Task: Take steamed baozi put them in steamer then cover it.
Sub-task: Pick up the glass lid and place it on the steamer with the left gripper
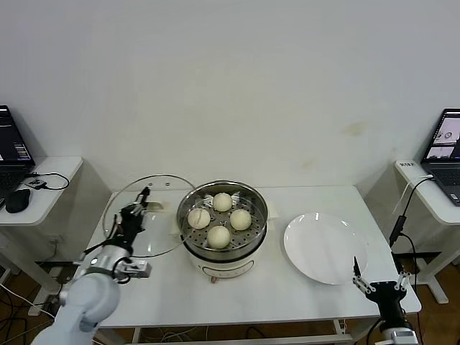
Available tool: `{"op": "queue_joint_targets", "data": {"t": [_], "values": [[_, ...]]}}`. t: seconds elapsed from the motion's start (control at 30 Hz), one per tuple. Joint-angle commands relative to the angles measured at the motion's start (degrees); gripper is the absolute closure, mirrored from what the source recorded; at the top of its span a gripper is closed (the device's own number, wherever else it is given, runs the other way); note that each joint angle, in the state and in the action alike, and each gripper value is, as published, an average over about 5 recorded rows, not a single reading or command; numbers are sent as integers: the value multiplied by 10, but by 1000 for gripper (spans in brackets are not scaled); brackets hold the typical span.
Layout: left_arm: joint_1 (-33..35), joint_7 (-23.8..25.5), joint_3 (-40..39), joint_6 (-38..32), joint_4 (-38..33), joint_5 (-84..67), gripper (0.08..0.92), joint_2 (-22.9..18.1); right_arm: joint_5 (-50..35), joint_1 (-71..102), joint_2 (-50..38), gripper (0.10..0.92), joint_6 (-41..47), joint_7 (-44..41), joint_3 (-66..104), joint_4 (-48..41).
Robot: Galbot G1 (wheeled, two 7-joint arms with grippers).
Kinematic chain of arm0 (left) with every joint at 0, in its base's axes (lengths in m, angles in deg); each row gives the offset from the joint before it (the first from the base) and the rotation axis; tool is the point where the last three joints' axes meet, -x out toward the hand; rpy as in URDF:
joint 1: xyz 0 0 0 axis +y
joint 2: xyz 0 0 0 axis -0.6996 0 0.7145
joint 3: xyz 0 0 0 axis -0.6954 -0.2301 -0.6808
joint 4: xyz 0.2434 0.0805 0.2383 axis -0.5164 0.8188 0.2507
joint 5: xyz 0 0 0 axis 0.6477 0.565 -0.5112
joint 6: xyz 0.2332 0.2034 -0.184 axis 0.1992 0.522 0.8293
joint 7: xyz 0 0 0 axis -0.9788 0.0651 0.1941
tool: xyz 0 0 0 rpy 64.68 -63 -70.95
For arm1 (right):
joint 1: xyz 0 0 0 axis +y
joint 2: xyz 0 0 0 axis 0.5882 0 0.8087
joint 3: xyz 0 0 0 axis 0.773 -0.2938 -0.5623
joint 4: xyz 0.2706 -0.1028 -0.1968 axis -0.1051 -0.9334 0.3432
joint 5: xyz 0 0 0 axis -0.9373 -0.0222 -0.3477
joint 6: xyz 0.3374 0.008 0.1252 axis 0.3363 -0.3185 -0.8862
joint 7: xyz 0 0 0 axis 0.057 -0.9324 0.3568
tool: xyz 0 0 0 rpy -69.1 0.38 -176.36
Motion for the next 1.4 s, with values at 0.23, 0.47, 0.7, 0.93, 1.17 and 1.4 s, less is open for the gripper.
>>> {"op": "queue_joint_targets", "data": {"t": [0.23,0.47,0.7,0.93,1.17,1.4], "values": [[-121,119,-140,89,20,179,862,-132,50,-18,55,203,-8,13,-7,-24],[-138,148,-147,100,55,240,862,-218,58,-15,60,203,-11,14,-13,-28],[-138,163,-154,104,96,269,862,-263,66,-13,65,203,-16,15,-16,-33],[-142,161,-159,103,124,282,862,-289,68,-10,64,203,-20,15,-14,-36],[-136,157,-164,99,139,297,862,-303,63,-9,64,203,-18,15,-20,-35],[-134,154,-163,97,141,301,862,-306,64,-10,64,202,-18,14,-22,-37]]}}
